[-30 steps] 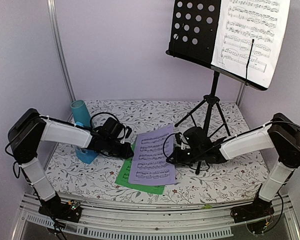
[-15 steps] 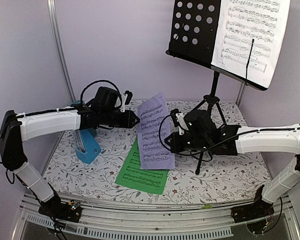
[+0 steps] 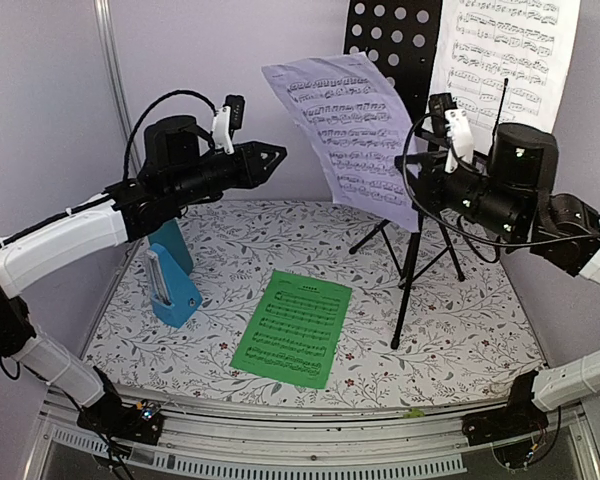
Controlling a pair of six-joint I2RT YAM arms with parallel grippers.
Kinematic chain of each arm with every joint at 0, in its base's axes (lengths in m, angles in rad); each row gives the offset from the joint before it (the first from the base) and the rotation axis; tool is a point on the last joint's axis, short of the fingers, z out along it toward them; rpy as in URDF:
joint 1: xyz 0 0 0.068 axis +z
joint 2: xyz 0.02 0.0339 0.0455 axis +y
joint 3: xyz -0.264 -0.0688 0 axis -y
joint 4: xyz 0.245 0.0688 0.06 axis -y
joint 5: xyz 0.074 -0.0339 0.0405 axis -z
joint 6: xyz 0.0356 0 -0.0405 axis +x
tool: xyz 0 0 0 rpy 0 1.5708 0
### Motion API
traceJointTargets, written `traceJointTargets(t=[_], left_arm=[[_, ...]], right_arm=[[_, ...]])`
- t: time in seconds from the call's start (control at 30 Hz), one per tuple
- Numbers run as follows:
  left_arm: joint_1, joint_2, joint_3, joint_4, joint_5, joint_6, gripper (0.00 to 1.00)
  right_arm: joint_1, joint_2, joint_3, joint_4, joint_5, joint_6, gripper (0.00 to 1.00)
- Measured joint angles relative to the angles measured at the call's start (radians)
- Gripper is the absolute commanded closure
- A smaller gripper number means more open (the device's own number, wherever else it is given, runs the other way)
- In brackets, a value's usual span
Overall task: Set up the instrument practice props
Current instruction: Adjust the music stand at the center of the board.
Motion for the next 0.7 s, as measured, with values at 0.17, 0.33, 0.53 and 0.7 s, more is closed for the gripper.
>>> traceJointTargets(t=[0.17,0.33,0.53,0.7], left_arm=[[-0.102,0.011,0.035,0.08,0.0,0.024,0.66],[-0.24,0.094,0.163,0.127,-0.01,0.097,0.63],[-0.37,0.201,0.264,0.174,-0.048,0.2,0.61],[-0.441,0.324,0.4,0.193,-0.092,0.292,0.59]], right_arm=[[0.0,-0.1,0.088,-0.005,0.027,-0.094,1.0],[0.0,-0.143,0.222,-0.008,0.045,-0.117,1.0],[0.0,-0.209,0.287,0.047,0.092,-0.147,1.0],[0.0,-0.287,0.286,0.14,0.135,-0.186,1.0]])
